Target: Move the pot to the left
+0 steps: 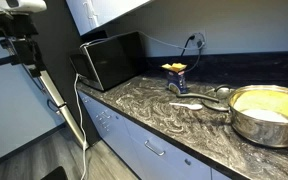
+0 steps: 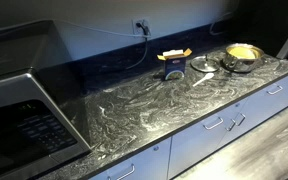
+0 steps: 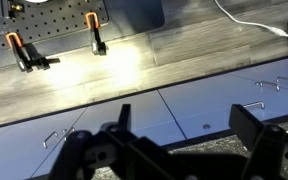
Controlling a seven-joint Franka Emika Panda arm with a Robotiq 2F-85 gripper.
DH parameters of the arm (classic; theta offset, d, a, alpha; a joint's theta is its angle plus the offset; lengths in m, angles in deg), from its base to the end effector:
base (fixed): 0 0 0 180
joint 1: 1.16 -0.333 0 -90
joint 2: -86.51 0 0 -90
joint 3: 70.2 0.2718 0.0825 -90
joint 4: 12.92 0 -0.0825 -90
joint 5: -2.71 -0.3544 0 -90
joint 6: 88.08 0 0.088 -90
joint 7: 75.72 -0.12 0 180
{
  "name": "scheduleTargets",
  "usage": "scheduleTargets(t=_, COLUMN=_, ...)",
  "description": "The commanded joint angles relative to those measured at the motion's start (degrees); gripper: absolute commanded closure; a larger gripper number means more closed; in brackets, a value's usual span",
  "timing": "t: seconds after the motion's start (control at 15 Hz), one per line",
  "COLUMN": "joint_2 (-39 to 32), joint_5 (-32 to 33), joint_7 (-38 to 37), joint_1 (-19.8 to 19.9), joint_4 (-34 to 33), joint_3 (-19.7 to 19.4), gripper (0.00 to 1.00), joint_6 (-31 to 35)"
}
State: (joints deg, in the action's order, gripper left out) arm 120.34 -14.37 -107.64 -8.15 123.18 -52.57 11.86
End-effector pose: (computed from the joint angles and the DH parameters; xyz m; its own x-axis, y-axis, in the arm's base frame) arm 0.3217 0.1879 0.4756 0.9652 -0.2347 -0.1150 -0.2436 -0.9673 -0.0701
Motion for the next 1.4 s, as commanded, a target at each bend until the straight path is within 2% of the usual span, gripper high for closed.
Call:
scheduleTargets(t=0.0, joint_2=0.0, joint_5=0.1, joint_7=0.0, joint_1=-0.1, joint_4=-0.1, joint_3=-0.1, gripper=0.00, joint_6=-0.1)
scheduleTargets(t=0.73, joint_2=-0.2, joint_5=-0.1, joint_7=-0.4, joint_1=0.1, joint_4=-0.2, joint_3=-0.1, gripper=0.00, joint_6=0.2)
scheduleTargets(t=1.0, joint_2=-1.3, joint_5=1.0, joint_7=-8.8, joint_1=4.2, joint_4=-0.4, joint_3=-0.2, gripper=0.00, joint_6=6.5)
scheduleTargets(t=1.33, joint_2=-5.3, joint_5=8.0, joint_7=-17.7, joint_1=10.3, joint_4=-1.1, joint_3=-1.6, gripper=0.00, joint_6=15.2)
